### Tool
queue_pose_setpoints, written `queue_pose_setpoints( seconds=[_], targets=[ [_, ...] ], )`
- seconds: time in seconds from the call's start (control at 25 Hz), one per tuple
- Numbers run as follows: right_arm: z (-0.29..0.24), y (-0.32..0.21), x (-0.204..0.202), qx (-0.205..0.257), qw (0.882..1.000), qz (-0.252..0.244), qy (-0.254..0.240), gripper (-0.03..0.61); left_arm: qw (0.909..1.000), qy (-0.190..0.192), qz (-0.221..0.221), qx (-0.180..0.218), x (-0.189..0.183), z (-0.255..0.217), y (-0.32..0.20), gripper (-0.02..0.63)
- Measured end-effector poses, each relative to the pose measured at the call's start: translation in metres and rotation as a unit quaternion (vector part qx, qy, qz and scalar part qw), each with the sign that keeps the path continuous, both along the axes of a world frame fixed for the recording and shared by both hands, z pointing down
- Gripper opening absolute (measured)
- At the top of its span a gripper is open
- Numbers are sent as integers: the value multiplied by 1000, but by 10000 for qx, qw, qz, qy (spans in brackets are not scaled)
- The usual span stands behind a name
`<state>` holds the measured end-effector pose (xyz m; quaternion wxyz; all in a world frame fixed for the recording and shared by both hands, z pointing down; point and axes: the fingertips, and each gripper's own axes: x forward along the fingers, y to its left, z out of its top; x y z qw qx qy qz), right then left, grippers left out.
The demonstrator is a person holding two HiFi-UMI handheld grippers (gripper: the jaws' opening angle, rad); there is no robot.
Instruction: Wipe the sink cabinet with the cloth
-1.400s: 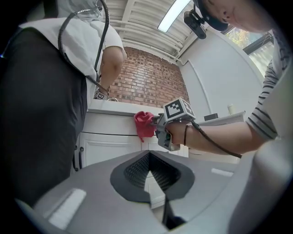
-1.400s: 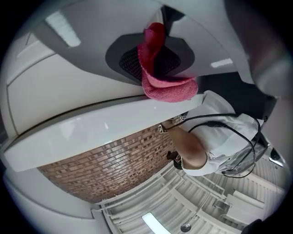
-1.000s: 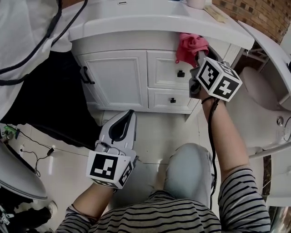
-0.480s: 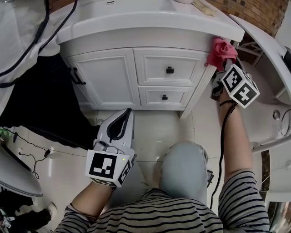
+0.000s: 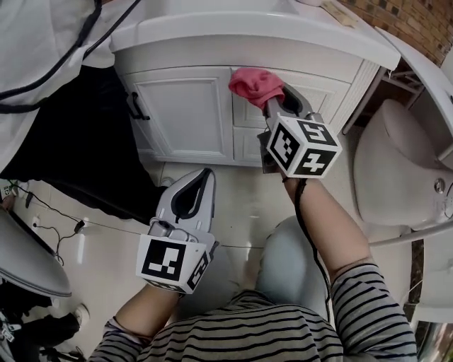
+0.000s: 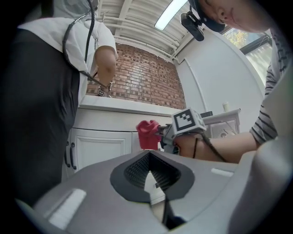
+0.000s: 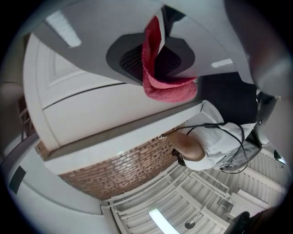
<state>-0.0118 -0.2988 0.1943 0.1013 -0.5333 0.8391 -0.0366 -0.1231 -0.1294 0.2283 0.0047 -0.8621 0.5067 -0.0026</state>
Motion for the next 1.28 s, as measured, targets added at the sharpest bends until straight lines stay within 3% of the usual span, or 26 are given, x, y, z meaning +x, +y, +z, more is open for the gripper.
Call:
queue_pose_setpoints(
  seconds=[0.16, 0.32, 0.56, 0.76, 0.92, 1.08, 1.16, 1.28],
  targets=[
    [31, -38, -39, -325, 9992, -53, 239, 41, 9998, -39, -182, -90, -18, 4, 2, 0],
    [36, -54, -26, -271, 9988, 119, 390, 41, 9996, -42, -242, -166, -24, 12, -6, 0],
    [40, -43, 53, -95, 9962, 670, 547, 41, 9997, -156, 92, -182, 9, 19, -9, 0],
    [49, -35, 146, -250, 9893, 1400, 319, 41, 9993, -238, 248, -167, 32, 22, -8, 0],
    [55, -26, 220, -399, 9778, 2055, 121, 41, 9990, -272, 324, -155, 45, 23, -6, 0],
    [60, -9, 289, -644, 9573, 2790, -388, 41, 9988, -299, 361, -142, 52, 24, -4, 0],
    [56, 3, 292, -583, 9578, 2769, -512, 40, 9988, -287, 365, -144, 52, 24, -3, 0],
    [46, 17, 245, -352, 9740, 2184, -477, 40, 9988, -292, 375, -117, 52, 22, -1, 0]
  ],
)
